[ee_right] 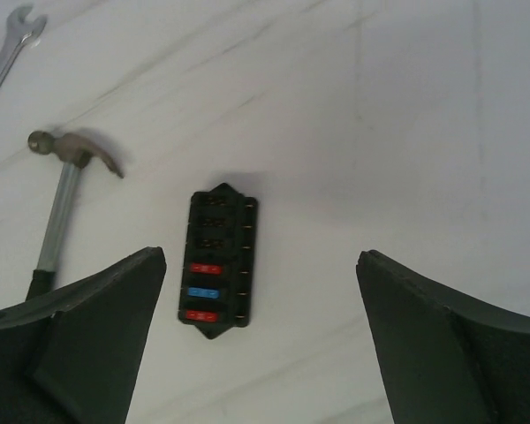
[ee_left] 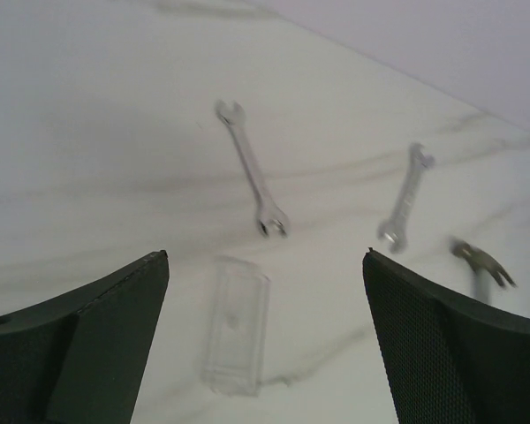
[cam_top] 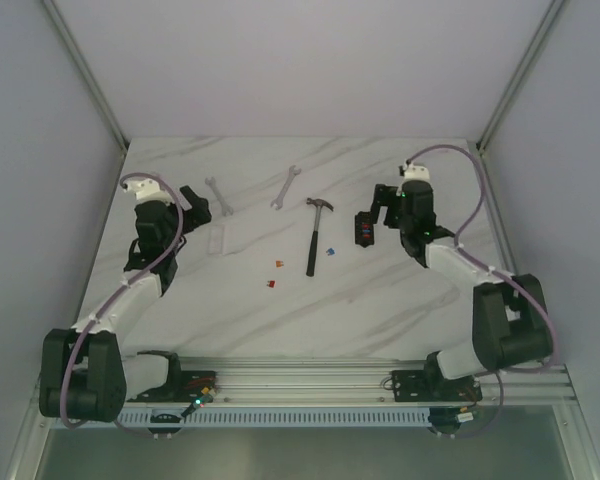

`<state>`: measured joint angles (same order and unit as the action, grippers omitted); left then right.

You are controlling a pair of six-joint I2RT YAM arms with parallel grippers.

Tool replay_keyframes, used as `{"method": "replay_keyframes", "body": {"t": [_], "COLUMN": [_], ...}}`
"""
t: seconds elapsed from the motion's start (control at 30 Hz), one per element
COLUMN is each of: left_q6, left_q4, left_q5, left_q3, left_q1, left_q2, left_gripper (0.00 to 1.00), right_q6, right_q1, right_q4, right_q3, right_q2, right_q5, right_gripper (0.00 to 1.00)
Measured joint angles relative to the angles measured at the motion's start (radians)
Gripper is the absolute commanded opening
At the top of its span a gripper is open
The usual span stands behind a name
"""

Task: Snap on the fuse box
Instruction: Move the fuse box base at the center of the board.

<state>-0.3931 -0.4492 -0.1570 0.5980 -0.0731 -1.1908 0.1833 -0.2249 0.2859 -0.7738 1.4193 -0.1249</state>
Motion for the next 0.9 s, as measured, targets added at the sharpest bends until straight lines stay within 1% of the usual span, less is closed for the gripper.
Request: {"method": "replay_keyframes", "body": {"t": [0.1, 0.2, 0.4, 0.57, 0.63, 0.67, 0.7, 0.9], "left_q6": [-0.088, -0.144, -0.187, -0.194, -0.194, -0.194, -0.194, -0.194], "left_q4": [0.069, 0.118, 0.174, 0.186, 0.194, 0.2, 0.206, 0.22], "left_q5": [0.091, 0.145, 0.184, 0.191, 0.194, 0.195, 0.195, 0.209], "left_q3": [0.0, 0.0, 0.0, 0.0, 0.0, 0.0, 0.001, 0.002], "left_q1": [-0.006, -0.039, -0.147, -0.216, -0.233, -0.24, -0.246, -0.271], "left_q2": [0.002, 0.003, 0.004, -0.012, -0.025, -0.03, -0.034, -0.051], "left_gripper": [1.0, 1.0, 1.0, 1.0, 1.0, 1.0, 1.0, 1.0], "right_q6": [0.028, 0.053, 0.092, 0.103, 0.104, 0.103, 0.101, 0.072], "right_q1": [-0.038, -0.054, -0.08, -0.108, -0.117, -0.12, -0.122, -0.122], "right_q4": [-0.089, -0.156, -0.248, -0.285, -0.294, -0.298, -0.301, -0.323], "right_q3": [-0.085, -0.16, -0.243, -0.291, -0.304, -0.307, -0.308, -0.308], "right_q2": [0.072, 0.161, 0.298, 0.364, 0.376, 0.378, 0.379, 0.379], "right_q5": [-0.003, -0.011, -0.014, -0.014, -0.015, -0.015, -0.017, -0.021], "right_gripper": [0.9, 0.87, 0.8, 0.71, 0.69, 0.62, 0.59, 0.46]}}
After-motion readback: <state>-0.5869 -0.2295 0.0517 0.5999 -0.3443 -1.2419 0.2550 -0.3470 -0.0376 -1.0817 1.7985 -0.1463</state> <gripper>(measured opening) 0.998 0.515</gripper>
